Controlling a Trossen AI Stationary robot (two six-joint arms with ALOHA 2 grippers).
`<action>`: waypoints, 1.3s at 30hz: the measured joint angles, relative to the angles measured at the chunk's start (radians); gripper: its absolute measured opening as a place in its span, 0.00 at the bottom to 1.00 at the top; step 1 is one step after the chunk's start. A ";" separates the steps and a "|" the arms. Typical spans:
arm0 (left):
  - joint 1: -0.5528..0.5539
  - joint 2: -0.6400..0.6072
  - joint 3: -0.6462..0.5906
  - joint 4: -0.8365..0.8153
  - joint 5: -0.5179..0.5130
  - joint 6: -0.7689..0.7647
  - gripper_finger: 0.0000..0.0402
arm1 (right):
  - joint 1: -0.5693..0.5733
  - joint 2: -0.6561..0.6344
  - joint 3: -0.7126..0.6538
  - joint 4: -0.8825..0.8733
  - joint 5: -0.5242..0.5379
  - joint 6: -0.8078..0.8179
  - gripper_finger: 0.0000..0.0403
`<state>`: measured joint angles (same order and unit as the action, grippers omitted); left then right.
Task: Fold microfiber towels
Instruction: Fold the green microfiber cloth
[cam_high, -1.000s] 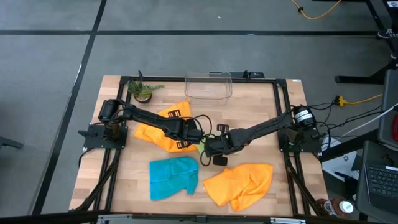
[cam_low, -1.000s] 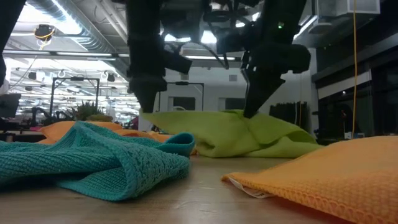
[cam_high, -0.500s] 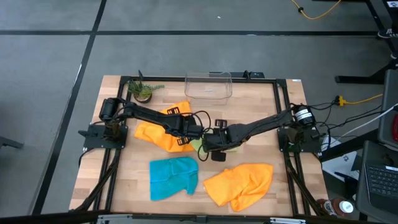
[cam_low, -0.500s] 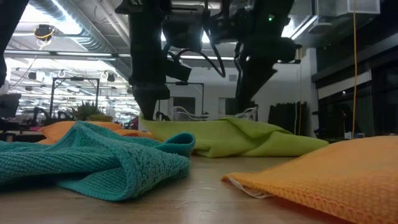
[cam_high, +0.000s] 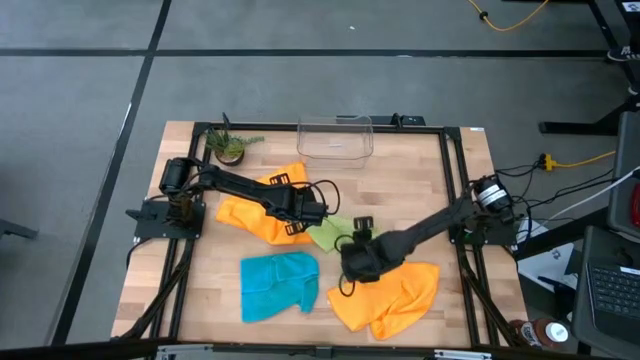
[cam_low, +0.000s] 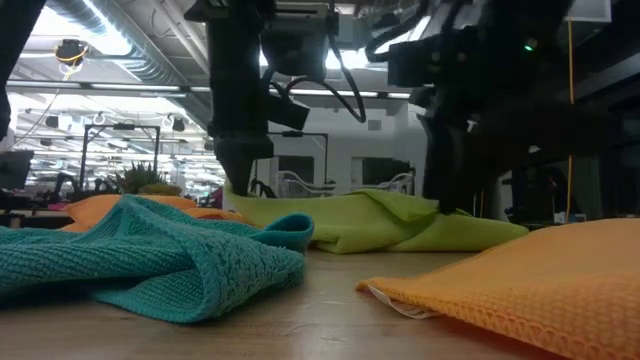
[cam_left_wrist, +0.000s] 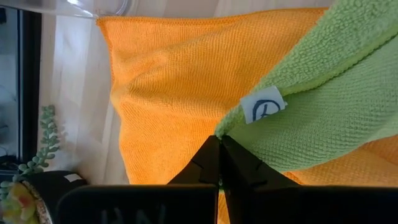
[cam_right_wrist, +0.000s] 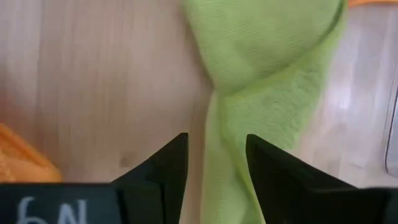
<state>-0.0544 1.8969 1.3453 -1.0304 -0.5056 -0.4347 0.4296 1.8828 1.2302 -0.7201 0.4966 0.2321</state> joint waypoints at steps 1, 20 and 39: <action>0.000 0.000 0.000 0.002 0.000 0.000 0.00 | 0.007 0.000 -0.007 0.038 0.024 -0.001 0.40; 0.001 0.000 0.000 0.010 0.000 0.000 0.00 | 0.013 0.062 -0.012 0.113 0.104 -0.059 0.40; 0.001 0.000 0.000 0.011 0.002 0.001 0.00 | -0.010 0.073 -0.061 0.128 0.128 -0.020 0.40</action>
<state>-0.0536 1.8973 1.3453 -1.0198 -0.5041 -0.4339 0.4198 1.9560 1.1691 -0.5925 0.6249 0.2118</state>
